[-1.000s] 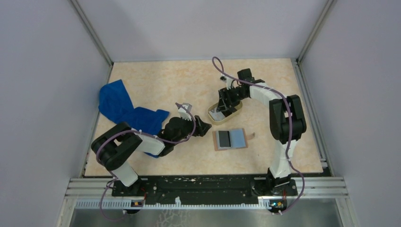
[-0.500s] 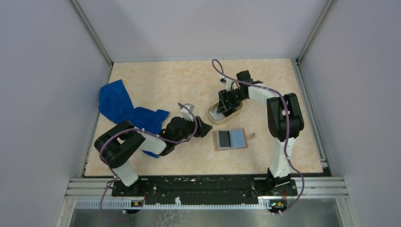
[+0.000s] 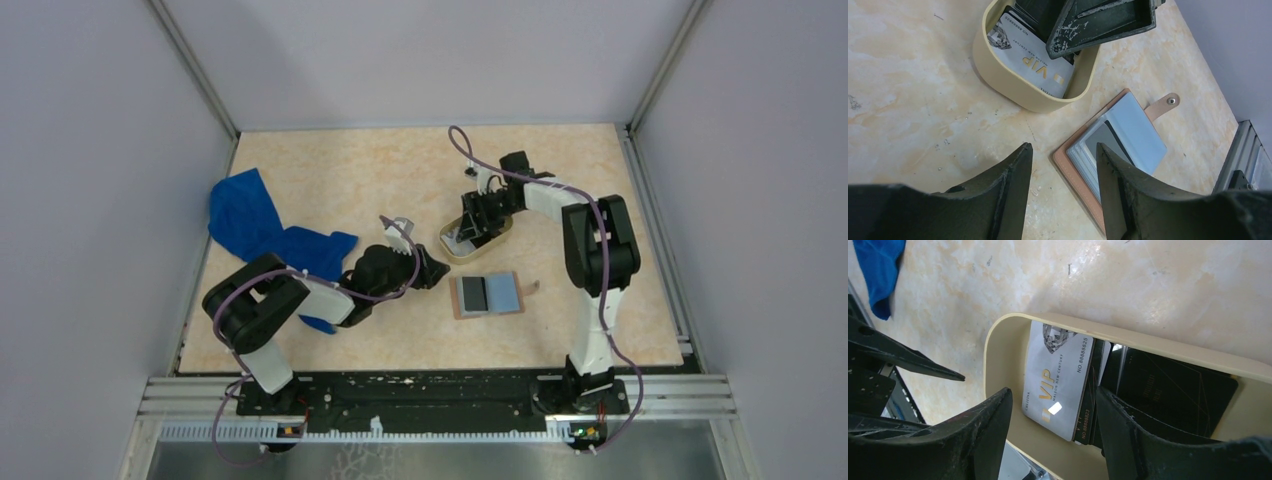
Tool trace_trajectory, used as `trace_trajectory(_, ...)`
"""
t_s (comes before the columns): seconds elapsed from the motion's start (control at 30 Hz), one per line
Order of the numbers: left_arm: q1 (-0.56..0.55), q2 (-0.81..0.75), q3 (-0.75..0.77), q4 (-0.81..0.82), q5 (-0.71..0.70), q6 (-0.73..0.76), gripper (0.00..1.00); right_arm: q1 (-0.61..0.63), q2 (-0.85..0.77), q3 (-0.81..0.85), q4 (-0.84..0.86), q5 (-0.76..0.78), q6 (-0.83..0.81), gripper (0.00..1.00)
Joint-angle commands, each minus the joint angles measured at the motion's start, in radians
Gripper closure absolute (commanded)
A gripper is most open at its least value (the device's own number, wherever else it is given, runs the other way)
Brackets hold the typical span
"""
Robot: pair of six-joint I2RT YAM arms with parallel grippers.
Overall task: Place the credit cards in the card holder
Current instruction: Pick up the credit card from the storage box.
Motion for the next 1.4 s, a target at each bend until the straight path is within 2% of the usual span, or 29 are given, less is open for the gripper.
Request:
trace_trajectory(0.0, 0.005, 0.013, 0.033, -0.006, 0.009, -0.002, 0.45, 0.005, 0.025, 0.017, -0.004, -0.069, 0.023, 0.38)
trace_trajectory(0.6, 0.004, 0.016, 0.04, -0.018, 0.011, -0.001, 0.48, -0.009, -0.007, -0.017, 0.068, -0.291, 0.14, 0.45)
trace_trajectory(0.8, 0.005, 0.016, 0.039, -0.019, 0.007, -0.002, 0.52, -0.009, -0.003, -0.036, 0.109, -0.355, 0.209, 0.48)
trace_trajectory(1.03, 0.004, 0.015, 0.037, -0.018, 0.003, -0.005, 0.59, -0.009, 0.02, -0.05, 0.134, -0.397, 0.243, 0.56)
trace_trajectory(1.13, 0.005, 0.015, 0.037, -0.018, 0.003, -0.005, 0.6, -0.009, 0.035, -0.053, 0.138, -0.415, 0.258, 0.66)
trace_trajectory(1.37, 0.005, 0.012, 0.034, -0.019, -0.002, -0.008, 0.61, -0.001, 0.041, -0.049, 0.105, -0.349, 0.224, 0.71)
